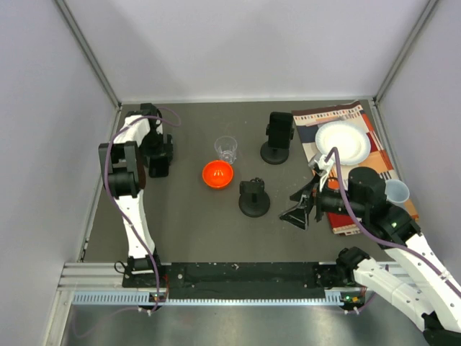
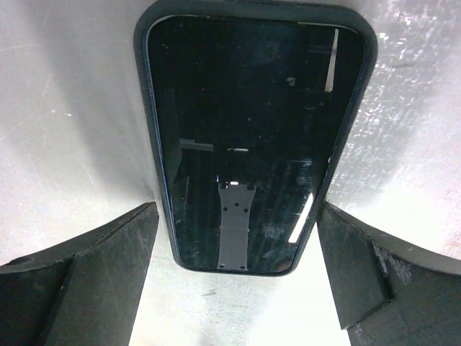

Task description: Place the phone on the phone stand

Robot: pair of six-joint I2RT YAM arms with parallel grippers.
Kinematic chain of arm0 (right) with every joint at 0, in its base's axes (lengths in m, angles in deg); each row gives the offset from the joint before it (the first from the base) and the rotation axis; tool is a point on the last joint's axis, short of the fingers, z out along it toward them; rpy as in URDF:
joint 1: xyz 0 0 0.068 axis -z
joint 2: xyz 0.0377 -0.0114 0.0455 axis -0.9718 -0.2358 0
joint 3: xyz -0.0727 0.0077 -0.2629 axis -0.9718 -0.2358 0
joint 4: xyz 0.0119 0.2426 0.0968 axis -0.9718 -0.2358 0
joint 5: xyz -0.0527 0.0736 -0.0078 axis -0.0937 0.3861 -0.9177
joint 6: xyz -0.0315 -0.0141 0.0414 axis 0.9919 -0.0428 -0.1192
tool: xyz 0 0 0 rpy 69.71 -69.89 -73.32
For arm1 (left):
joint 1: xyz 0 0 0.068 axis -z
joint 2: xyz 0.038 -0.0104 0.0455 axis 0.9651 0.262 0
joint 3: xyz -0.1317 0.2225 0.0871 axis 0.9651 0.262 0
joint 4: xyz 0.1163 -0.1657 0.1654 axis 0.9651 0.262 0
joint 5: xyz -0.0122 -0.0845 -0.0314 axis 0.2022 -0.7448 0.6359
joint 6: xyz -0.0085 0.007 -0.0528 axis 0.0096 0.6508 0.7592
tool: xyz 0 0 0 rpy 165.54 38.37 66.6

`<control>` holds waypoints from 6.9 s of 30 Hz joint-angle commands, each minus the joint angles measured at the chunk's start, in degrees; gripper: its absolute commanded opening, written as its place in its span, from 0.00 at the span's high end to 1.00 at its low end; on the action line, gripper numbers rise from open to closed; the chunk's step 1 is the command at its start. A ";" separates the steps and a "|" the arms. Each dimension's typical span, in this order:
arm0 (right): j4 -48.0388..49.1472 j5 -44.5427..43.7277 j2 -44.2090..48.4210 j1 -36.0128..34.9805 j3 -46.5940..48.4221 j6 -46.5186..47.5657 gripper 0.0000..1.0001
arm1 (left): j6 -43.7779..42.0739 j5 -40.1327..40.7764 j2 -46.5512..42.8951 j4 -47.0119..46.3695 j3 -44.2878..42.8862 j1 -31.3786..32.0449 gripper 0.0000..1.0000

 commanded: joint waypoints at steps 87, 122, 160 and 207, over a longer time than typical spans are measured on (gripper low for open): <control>0.12 -1.62 1.07 0.56 4.18 -0.43 0.07 | 0.12 0.69 -1.29 2.02 11.26 1.90 0.14; 4.86 -1.44 -6.48 0.47 6.99 -2.80 0.09 | 10.41 1.22 -31.34 -9.84 30.24 1.90 1.00; 10.13 -20.15 -42.78 -10.42 44.87 -19.50 0.21 | 12.51 -14.26 -74.77 -31.90 35.69 34.15 1.00; 56.16 -25.79 -29.27 -15.18 17.29 -24.25 1.00 | 22.70 -23.55 -79.07 -43.40 37.80 36.44 0.04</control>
